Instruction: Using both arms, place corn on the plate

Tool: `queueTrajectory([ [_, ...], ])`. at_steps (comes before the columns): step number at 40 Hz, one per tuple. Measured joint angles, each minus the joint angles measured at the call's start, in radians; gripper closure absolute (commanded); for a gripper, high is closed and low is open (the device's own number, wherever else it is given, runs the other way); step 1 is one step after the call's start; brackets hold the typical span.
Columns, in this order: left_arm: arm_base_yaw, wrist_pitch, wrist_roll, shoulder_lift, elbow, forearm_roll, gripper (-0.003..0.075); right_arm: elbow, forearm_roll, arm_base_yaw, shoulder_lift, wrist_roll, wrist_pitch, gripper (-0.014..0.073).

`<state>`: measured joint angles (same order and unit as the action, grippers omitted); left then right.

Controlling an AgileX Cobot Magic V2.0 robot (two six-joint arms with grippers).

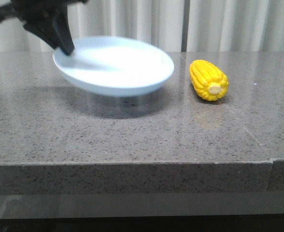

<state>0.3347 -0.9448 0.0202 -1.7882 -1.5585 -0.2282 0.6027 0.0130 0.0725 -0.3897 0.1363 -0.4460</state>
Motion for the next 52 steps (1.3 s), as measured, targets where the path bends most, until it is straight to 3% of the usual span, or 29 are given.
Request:
queueTrajectory([
  [8,0.001,-0.004,0.000,-0.063,0.000,-0.002,0.0718,0.000,0.000,0.000,0.000,0.000,0.000,-0.0009],
  [12,0.001,-0.005,0.000,-0.075,0.000,-0.005,0.0625,0.000,0.000,0.000,0.000,0.000,0.000,-0.0009],
  [18,0.001,-0.005,0.000,-0.073,0.000,-0.005,0.0389,0.000,0.000,0.000,0.000,0.000,0.000,-0.0009],
  [23,-0.001,-0.006,0.000,-0.037,0.000,0.012,0.0287,0.000,0.000,0.000,0.000,0.000,0.000,-0.0009],
  [30,-0.044,-0.006,0.000,0.070,0.000,0.068,0.0357,0.000,0.000,0.000,0.000,0.000,0.000,-0.0009],
  [33,-0.072,-0.016,0.000,0.118,0.000,0.100,0.0436,0.000,0.000,0.000,0.000,0.000,0.000,-0.0009],
  [41,-0.150,-0.081,-0.031,0.231,0.012,0.213,0.0738,0.000,0.000,0.000,0.000,0.000,0.000,-0.0009],
  [52,-0.189,-0.065,-0.046,0.445,0.191,0.260,0.0741,0.000,0.000,0.000,0.000,0.000,0.000,-0.0009],
])
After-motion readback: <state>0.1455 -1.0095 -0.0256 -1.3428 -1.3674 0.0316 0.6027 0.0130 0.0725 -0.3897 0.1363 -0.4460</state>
